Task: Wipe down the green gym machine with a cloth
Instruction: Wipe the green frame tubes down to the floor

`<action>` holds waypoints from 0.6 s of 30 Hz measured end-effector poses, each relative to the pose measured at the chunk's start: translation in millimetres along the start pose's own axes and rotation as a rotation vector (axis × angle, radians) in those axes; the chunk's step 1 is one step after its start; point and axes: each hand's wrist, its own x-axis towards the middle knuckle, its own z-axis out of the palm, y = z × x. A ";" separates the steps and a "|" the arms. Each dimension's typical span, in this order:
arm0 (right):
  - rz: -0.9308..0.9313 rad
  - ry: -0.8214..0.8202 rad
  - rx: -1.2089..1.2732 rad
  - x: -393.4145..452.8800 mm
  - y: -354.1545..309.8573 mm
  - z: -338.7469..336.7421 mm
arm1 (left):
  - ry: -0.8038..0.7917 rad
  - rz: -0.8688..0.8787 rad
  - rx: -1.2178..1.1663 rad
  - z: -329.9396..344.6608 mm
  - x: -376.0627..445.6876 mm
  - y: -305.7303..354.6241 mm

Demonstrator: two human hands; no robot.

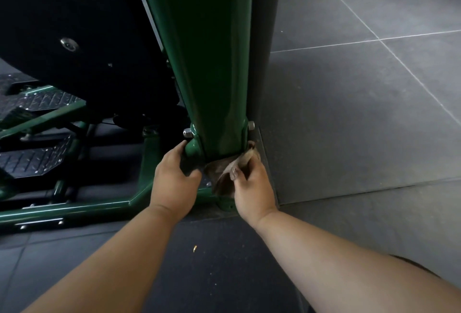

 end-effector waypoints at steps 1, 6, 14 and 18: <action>0.031 -0.023 -0.033 -4.7 1.2 1.7 | 0.007 0.008 0.007 1.2 -0.2 -1.1; -0.085 -0.048 -0.279 -28.1 4.5 19.2 | 0.021 0.007 0.027 5.9 -4.1 -5.6; -0.743 -0.056 -1.221 20.3 73.6 2.7 | -0.006 0.006 -0.064 4.7 -0.3 -15.1; -0.886 -0.071 -1.413 31.9 77.7 -5.1 | 0.000 0.006 -0.074 5.4 1.1 -16.2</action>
